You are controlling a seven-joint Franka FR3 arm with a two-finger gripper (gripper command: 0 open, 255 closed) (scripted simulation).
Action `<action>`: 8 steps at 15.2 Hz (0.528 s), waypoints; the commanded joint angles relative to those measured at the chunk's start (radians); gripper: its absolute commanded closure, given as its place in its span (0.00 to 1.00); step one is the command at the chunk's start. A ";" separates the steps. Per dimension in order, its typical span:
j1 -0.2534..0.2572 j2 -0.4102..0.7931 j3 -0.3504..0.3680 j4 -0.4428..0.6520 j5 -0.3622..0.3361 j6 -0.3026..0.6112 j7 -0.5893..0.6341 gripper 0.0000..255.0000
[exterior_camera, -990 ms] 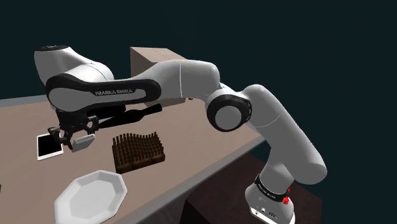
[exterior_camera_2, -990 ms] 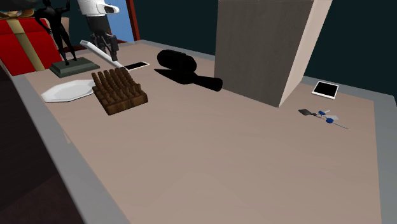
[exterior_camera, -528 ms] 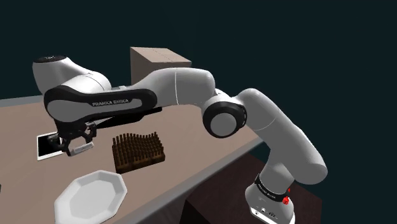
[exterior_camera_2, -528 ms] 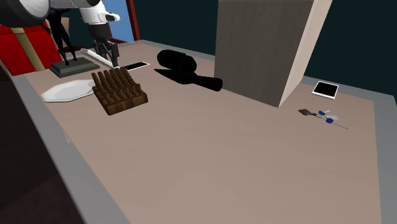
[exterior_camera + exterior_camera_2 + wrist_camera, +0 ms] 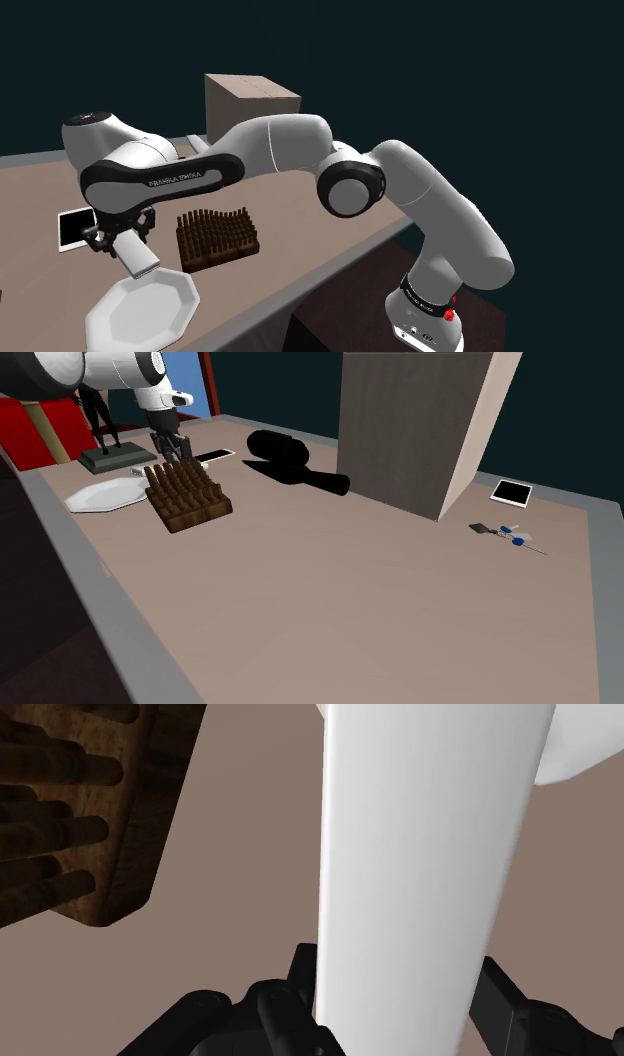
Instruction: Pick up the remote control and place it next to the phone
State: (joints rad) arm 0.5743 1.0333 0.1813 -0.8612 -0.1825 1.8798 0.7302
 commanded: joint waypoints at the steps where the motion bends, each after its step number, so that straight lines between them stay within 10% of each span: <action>1: 0.001 0.011 -0.002 0.005 -0.001 0.004 0.002 1.00; 7: 0.001 0.011 -0.002 0.005 -0.001 0.004 0.002 1.00; 8: 0.001 0.012 -0.002 0.007 -0.001 0.003 0.001 0.00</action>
State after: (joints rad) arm 0.5759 1.0439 0.1798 -0.8551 -0.1837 1.8830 0.7316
